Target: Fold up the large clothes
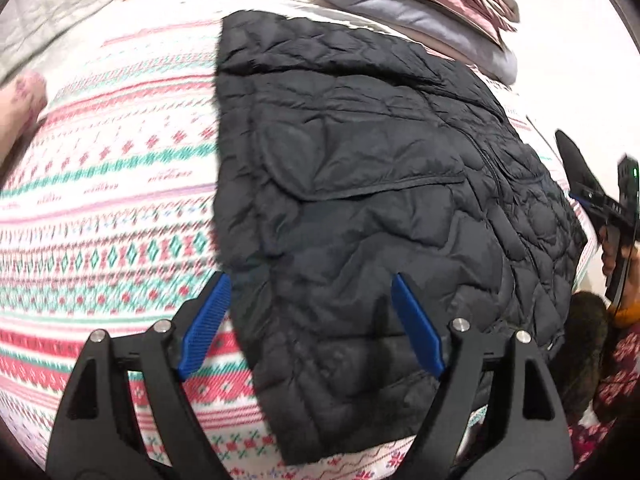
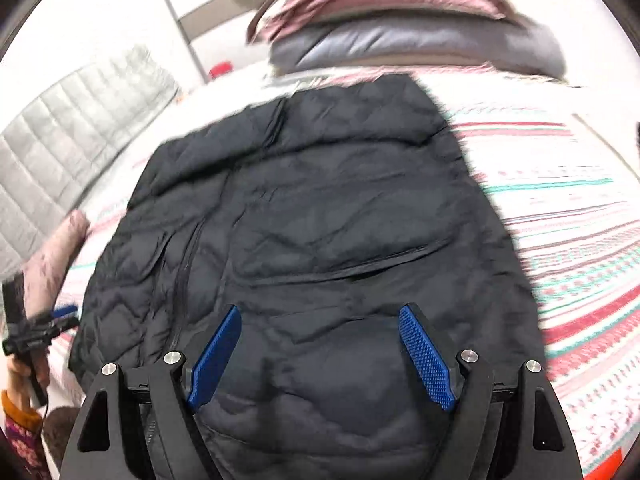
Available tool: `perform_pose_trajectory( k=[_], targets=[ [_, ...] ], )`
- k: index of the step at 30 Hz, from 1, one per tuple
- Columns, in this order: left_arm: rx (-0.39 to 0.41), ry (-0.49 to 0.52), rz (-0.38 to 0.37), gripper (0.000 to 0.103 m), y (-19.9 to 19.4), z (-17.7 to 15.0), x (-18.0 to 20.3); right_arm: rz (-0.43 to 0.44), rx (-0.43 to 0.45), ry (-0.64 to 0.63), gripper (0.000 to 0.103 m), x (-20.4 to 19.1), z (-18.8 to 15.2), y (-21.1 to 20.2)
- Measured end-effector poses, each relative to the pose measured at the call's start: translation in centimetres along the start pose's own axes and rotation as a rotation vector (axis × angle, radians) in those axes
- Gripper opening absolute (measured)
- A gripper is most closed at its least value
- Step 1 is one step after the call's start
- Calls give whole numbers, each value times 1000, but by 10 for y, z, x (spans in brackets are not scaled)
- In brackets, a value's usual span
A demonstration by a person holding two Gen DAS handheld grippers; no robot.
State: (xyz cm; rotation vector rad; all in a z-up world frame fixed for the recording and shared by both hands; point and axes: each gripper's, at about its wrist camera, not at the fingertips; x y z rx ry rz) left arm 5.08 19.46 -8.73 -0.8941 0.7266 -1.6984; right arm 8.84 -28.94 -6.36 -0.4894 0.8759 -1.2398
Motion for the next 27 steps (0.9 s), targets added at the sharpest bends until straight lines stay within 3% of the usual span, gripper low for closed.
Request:
perform_pose_trajectory(
  k=[6, 9, 12, 14, 18, 20, 21, 22, 23, 24, 27],
  targets=[
    [-21, -161, -4, 82, 10, -10, -29, -91, 47, 125, 83, 70, -4, -25],
    [-34, -200, -66, 82, 18, -13, -32, -128, 52, 221, 83, 115, -15, -32],
    [-26, -261, -174, 82, 23, -15, -31, -151, 28, 298, 82, 145, -26, -28],
    [-32, -271, -211, 82, 26, -16, -26, -127, -33, 334, 83, 157, -36, -15],
    [-74, -209, -231, 78, 31, -16, -7, -119, -14, 289, 84, 147, -43, -14],
    [-100, -168, -238, 64, 33, -15, 5, 31, -47, 303, 79, 137, -42, -10],
    [-107, -156, -249, 58, 33, -15, 7, 114, -69, 311, 66, 131, -42, -7],
    [-114, -158, -257, 45, 34, -15, 10, 194, -97, 319, 49, 124, -42, -2],
    [-118, -169, -269, 34, 36, -15, 10, 223, -128, 306, 40, 116, -42, 3],
    [-119, -184, -282, 30, 36, -15, 10, 215, -141, 290, 28, 111, -43, 3],
    [-97, -177, -262, 20, 31, -13, 18, 171, -118, 265, 14, 101, -39, -3]
  ],
)
Point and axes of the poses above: each gripper's, at about its wrist camera, not at the fingertips, and y roughly the way its jaws point, x to its right, z to its top, and after that the axes turned 2 degrees about y, right-handed
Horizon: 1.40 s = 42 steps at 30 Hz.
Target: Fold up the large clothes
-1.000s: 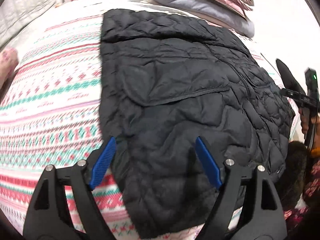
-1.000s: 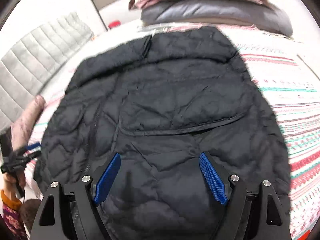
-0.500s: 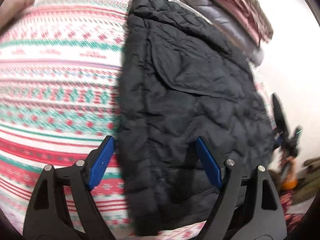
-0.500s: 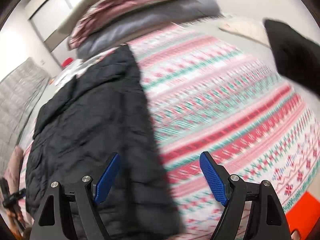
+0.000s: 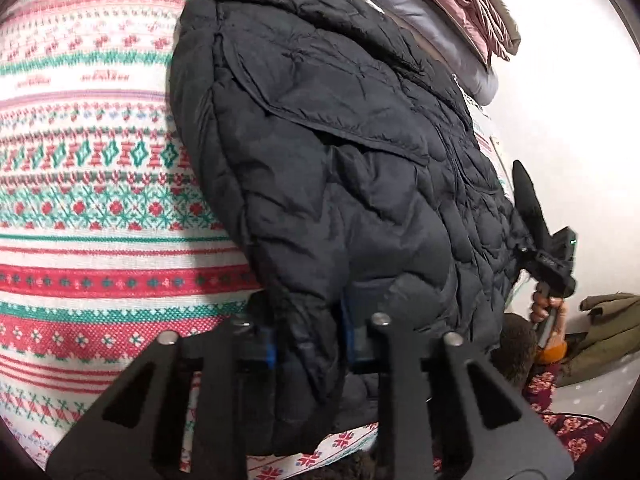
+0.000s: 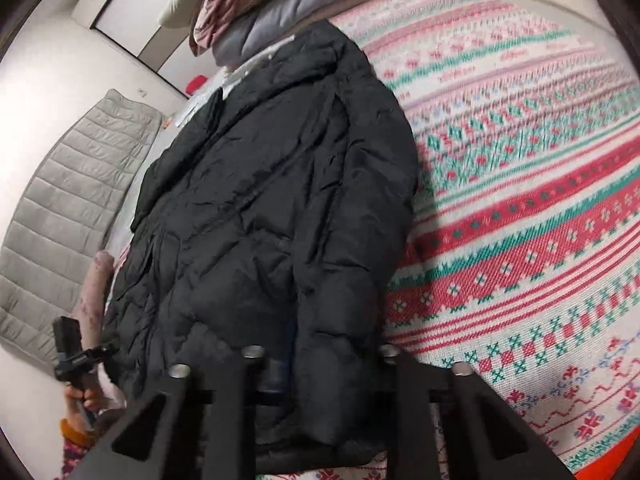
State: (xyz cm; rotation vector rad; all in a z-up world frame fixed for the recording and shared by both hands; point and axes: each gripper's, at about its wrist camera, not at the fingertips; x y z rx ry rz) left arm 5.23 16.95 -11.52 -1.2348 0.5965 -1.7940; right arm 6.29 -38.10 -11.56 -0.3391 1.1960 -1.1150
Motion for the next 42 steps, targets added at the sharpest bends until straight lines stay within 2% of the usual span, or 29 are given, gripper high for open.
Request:
perform_pose_trajectory(
  k=[5, 15, 23, 27, 29, 31, 35, 38, 42],
  targets=[
    [96, 38, -9, 15, -24, 5, 26, 27, 115, -48, 10, -28, -4, -30],
    [257, 150, -79, 12, -95, -3, 73, 95, 249, -119, 8, -62, -9, -90],
    [413, 172, -214, 12, -172, -24, 106, 158, 396, -190, 8, -100, -21, -162],
    [504, 164, -199, 12, -200, -18, 104, 198, 479, -219, 8, -115, -17, -194],
    [532, 114, -166, 12, -202, -8, 90, 194, 502, -218, 8, -119, -8, -196],
    [545, 40, -120, 12, -194, 11, 69, 176, 514, -205, 8, -121, 9, -190],
    [536, -88, -21, 12, -154, 51, 31, 34, 524, -172, 8, -127, 47, -157],
    [513, -151, 33, 12, -117, 78, 3, -18, 472, -123, 8, -123, 84, -112],
    [484, -209, 116, 13, -61, 110, -33, -81, 350, -52, 8, -108, 122, -35]
  ],
)
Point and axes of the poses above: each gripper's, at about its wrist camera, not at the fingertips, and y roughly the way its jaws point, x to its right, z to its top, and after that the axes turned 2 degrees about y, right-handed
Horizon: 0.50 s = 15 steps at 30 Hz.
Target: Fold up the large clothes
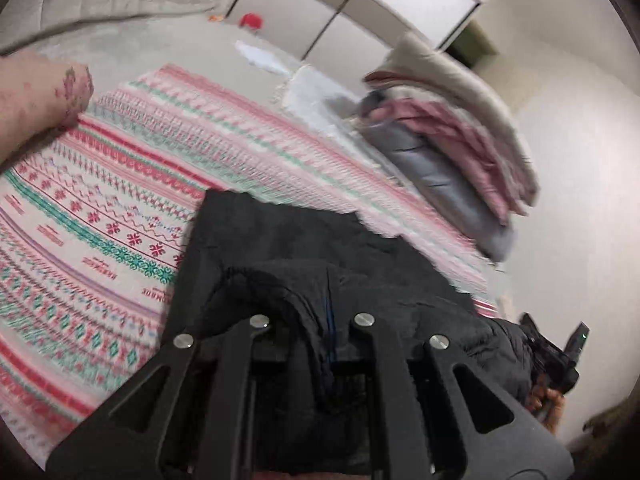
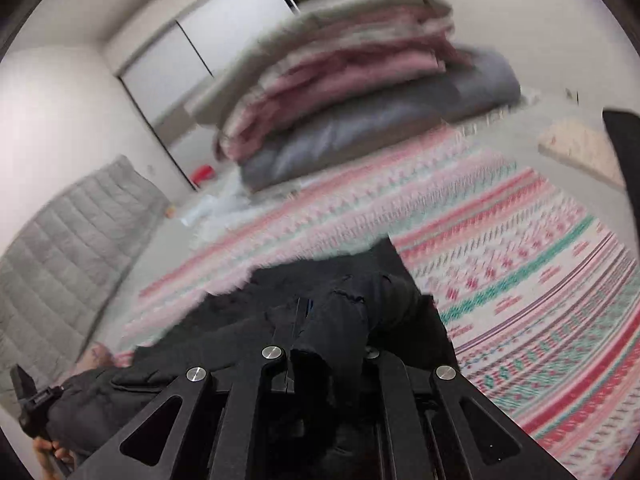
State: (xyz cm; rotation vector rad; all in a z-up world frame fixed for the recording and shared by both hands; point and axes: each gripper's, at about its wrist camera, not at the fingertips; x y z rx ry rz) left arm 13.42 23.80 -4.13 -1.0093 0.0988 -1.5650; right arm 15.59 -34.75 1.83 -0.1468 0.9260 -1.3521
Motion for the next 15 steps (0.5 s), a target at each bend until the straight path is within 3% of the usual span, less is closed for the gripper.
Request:
perform_pose_trajectory(
  k=[5, 7, 12, 14, 15],
  targets=[
    [-42, -61, 74, 16, 63, -13, -28, -58, -109, 15, 10, 23, -16, 78],
    [-21, -89, 61, 16, 74, -29, -34, -77, -130, -19, 12, 31, -29, 101],
    [-16, 62, 157, 21, 58, -29, -6, -81, -96, -96, 19, 31, -38, 102],
    [-14, 57, 127, 44, 47, -25, -1, -60, -106, -90, 23, 33, -34, 86],
    [-23, 66, 105, 49, 41, -24, 2, -49, -106, -79, 27, 34, -32, 78]
  ],
)
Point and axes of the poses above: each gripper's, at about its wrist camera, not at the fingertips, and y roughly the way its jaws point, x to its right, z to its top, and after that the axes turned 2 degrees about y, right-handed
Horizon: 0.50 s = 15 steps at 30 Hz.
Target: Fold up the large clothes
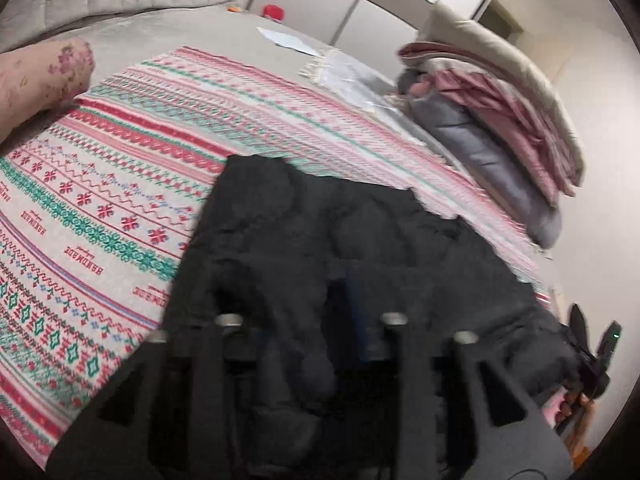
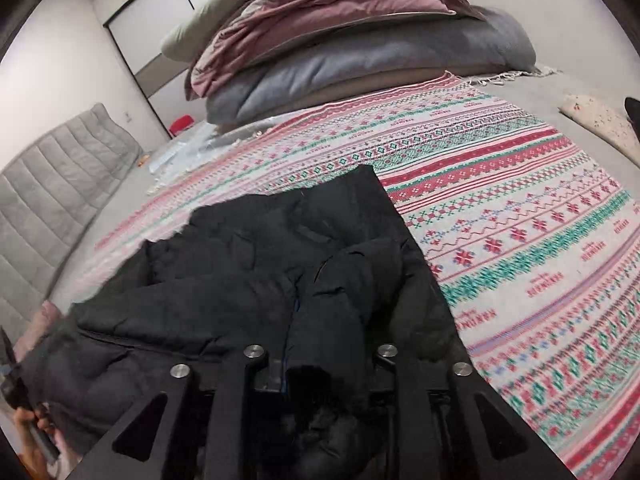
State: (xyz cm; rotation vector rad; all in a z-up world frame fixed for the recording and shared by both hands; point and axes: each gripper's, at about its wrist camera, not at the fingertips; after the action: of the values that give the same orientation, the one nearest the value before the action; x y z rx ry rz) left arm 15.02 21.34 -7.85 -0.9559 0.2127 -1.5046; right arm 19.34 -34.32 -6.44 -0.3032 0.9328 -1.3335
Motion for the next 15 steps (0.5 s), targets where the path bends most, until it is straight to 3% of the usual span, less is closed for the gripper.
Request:
perform_pose_trajectory(
  k=[4, 7, 12, 15],
  targets=[
    [4, 120, 0, 55, -31, -1, 20, 55, 17, 15, 47, 4, 5, -46],
    [2, 233, 3, 76, -55, -16, 31, 57, 56, -81, 66, -5, -1, -83],
    [-22, 404, 58, 77, -76, -49, 33, 43, -7, -259, 67, -21, -29, -102],
    [-95, 462, 30, 77, -78, -69, 26, 9, -92, -348, 67, -31, -52, -89]
  ],
)
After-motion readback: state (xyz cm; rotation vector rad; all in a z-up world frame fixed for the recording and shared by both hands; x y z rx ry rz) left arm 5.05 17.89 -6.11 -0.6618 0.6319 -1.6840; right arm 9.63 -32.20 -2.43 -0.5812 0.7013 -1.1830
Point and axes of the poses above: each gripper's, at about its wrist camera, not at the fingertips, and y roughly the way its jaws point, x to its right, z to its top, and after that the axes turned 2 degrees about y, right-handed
